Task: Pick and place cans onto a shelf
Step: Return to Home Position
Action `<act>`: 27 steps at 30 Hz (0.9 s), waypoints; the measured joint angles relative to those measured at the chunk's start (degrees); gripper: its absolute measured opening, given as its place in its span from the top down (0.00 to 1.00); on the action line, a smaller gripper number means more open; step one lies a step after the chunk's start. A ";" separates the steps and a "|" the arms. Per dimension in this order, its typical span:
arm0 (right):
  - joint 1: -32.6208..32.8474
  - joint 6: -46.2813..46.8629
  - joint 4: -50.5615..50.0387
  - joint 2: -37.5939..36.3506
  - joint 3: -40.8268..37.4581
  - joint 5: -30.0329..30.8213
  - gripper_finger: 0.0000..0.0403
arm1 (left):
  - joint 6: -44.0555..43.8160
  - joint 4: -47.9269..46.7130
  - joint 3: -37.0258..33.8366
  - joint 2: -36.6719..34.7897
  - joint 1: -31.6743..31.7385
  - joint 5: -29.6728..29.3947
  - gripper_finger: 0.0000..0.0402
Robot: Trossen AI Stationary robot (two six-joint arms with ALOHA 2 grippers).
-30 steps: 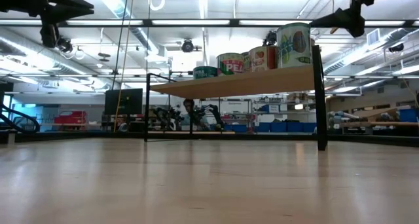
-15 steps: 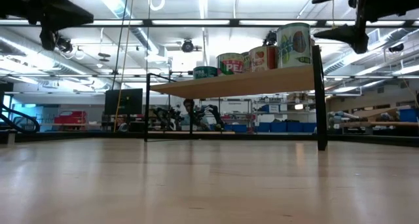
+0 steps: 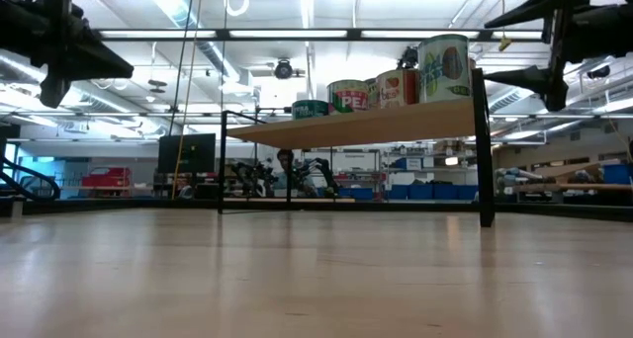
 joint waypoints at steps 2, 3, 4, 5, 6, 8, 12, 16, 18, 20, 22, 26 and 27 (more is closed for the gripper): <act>0.00 -0.39 -0.06 -2.30 -0.81 0.01 0.14 | 0.13 0.38 0.00 0.00 0.00 0.00 0.89; 0.00 -0.86 -0.08 -3.55 -1.23 0.02 0.14 | 0.18 0.56 0.00 0.00 0.00 0.00 0.89; 0.00 -1.39 -0.16 -4.96 -1.74 0.15 0.14 | 0.16 0.72 0.00 0.00 0.00 0.03 0.89; 0.00 -1.73 -0.41 -6.47 -2.17 0.52 0.14 | 0.16 1.07 0.00 0.00 0.00 0.17 0.89; 0.01 -1.94 -0.78 -8.18 -2.65 0.82 0.14 | 0.20 1.56 0.00 0.00 -0.04 0.59 0.89; 0.00 -2.05 -1.34 -10.12 -3.29 1.63 0.14 | 0.22 2.32 0.00 0.00 -0.09 1.65 0.89; -0.01 -1.71 -2.17 -9.86 -3.58 0.69 0.14 | 0.40 3.76 0.00 0.00 -0.09 2.54 0.89; -0.09 0.61 -2.25 -9.91 -3.85 -4.17 0.14 | 4.68 8.39 0.00 0.00 -0.07 4.42 0.89; -0.09 3.70 -4.73 -9.91 -3.82 -9.30 0.14 | 8.01 11.40 0.00 0.00 -0.07 6.36 0.89; -0.07 5.92 -7.90 -9.86 -3.84 -15.79 0.15 | 11.96 14.44 0.00 0.01 -0.07 8.20 0.89; -0.02 7.05 -11.02 -9.87 -3.84 -20.79 0.20 | 14.54 16.60 0.00 0.02 -0.07 9.42 0.89; -0.02 3.28 -12.26 -9.86 -3.88 -25.18 0.43 | 16.82 19.21 0.00 0.02 -0.07 9.61 0.89; -0.02 1.52 -12.22 -9.86 -3.88 -25.33 0.52 | 16.83 19.62 0.00 0.02 -0.07 9.62 0.89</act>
